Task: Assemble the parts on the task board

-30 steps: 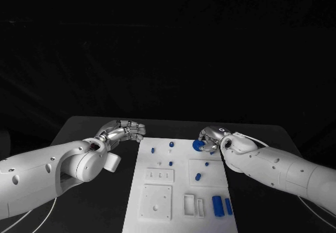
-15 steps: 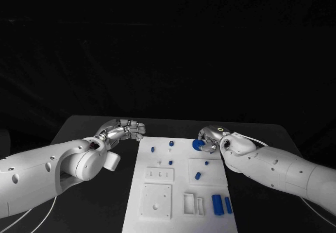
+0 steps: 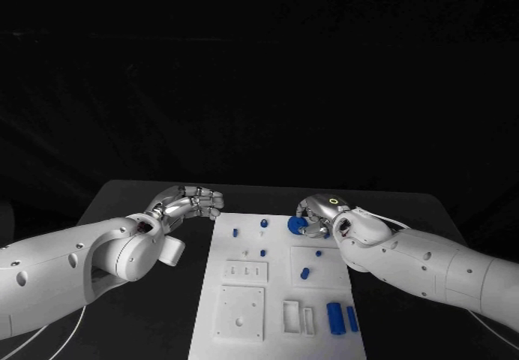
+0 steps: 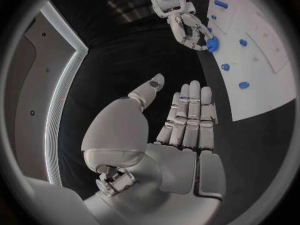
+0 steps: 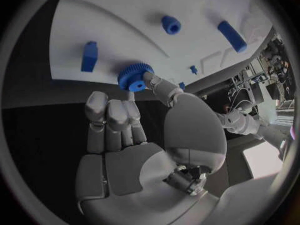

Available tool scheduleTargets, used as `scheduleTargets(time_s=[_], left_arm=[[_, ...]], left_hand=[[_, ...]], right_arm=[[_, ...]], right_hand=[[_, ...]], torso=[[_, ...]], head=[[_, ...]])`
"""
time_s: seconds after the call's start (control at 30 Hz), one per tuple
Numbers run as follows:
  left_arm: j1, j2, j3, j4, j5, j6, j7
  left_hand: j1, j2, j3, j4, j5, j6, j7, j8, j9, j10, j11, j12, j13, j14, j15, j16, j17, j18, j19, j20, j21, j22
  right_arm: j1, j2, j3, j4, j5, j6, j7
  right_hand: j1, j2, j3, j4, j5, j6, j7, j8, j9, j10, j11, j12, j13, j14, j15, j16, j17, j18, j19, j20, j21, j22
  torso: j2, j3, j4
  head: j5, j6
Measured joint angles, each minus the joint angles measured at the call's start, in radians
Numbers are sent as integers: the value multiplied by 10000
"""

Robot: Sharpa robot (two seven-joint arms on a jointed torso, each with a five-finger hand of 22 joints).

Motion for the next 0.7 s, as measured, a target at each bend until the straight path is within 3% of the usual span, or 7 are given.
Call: scheduleTargets(time_s=[0.2,0.43,0.57,0.7], left_arm=[[0,26,0,-70,0,0,0],[0,85,0,-114,0,-1,3],[0,106,0,-118,0,-1,3],[0,142,0,-123,0,-1,3]], left_hand=[[0,0,0,0,0,0,0,0,0,0,0,0,1,0,0,0,0,0,0,0,0,-1],[0,0,0,0,0,0,0,0,1,0,0,1,1,0,0,0,0,0,0,0,0,-2],[0,0,0,0,0,0,0,0,1,0,0,1,1,0,0,0,0,0,0,0,0,-2],[0,0,0,0,0,0,0,0,1,0,0,1,1,0,0,0,-9,-1,0,0,0,-3]], right_arm=[[135,90,51,621,-275,-298,-280],[128,806,18,694,-571,-422,-485],[121,1156,-59,570,-721,-443,-554],[96,1470,-245,344,-906,-440,-650]], right_hand=[[-4,-5,111,111,-7,40,-26,0,0,36,-32,10,19,-14,-14,-1,26,-1,51,-50,4,6],[14,-94,148,148,-10,47,-32,-1,0,107,-71,10,23,-33,-34,0,36,1,51,-49,4,8],[13,-94,189,189,-10,47,-32,-5,0,107,-71,10,23,-48,-48,-27,36,1,51,-49,15,8],[-13,-120,190,190,-10,47,-31,-7,0,107,-71,10,8,-48,-49,-44,36,1,50,-47,50,7]], torso=[[-6,-5,8],[-12,-19,10],[-12,-21,17],[-7,-26,32]], head=[[-12,50],[23,105],[33,128],[22,146]])
